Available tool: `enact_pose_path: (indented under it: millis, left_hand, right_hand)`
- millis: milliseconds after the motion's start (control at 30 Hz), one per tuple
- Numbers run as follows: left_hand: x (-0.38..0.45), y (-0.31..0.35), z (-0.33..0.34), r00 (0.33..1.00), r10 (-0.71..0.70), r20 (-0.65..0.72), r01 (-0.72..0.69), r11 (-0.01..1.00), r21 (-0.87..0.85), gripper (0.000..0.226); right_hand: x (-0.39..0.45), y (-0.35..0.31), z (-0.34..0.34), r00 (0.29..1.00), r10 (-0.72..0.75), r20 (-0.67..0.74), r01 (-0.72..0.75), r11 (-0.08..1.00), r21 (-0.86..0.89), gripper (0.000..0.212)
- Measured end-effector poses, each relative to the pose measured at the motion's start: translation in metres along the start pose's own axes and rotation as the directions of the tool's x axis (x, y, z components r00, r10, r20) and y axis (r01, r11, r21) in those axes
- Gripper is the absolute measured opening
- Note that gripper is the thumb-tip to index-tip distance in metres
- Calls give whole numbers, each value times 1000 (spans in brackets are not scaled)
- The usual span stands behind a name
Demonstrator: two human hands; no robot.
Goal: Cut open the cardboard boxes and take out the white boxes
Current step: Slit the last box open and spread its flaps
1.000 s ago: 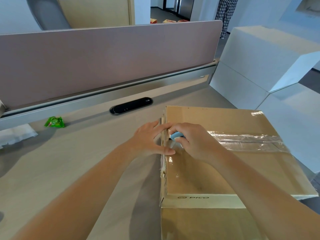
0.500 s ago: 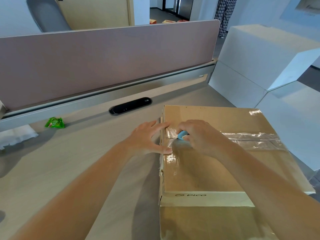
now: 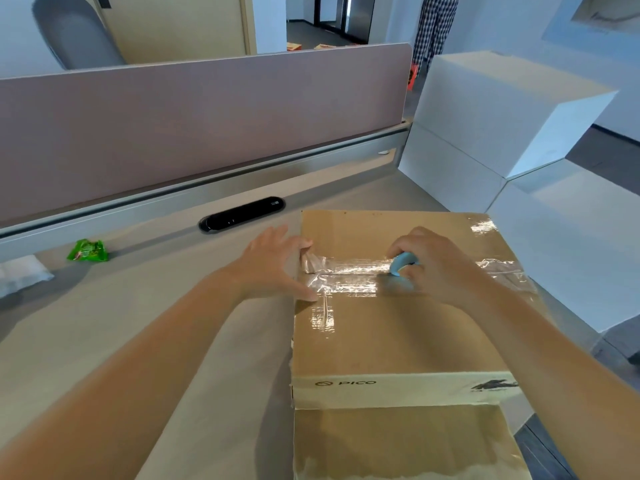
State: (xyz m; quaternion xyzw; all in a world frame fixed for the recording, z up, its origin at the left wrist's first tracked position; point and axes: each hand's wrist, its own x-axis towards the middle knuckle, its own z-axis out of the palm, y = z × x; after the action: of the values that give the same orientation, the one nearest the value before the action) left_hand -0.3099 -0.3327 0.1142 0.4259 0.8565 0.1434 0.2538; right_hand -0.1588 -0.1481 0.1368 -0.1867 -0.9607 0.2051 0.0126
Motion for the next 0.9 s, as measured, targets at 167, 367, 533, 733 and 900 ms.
enact_pose_path:
  millis: [167, 367, 533, 733, 900]
  left_hand:
    - [11, 49, 15, 991, 91, -94, -79, 989, 128, 94]
    - [27, 70, 46, 989, 70, -129, -25, 947, 319, 97]
    - [36, 58, 36, 989, 58, -135, -7, 937, 350, 97]
    - [42, 51, 31, 985, 86, -148, -25, 929, 369, 117]
    - [46, 54, 25, 990, 87, -109, -39, 924, 381, 125]
  right_hand:
    - [-6, 8, 7, 983, 42, -177, 6, 964, 265, 24]
    - [-5, 13, 15, 982, -32, -185, 79, 963, 256, 20]
    - [6, 15, 20, 978, -143, -155, 163, 979, 124, 25]
    - [0, 50, -1, 994, -56, -97, 62, 996, 59, 31]
    - [-16, 85, -21, 986, 75, -147, -67, 996, 58, 25]
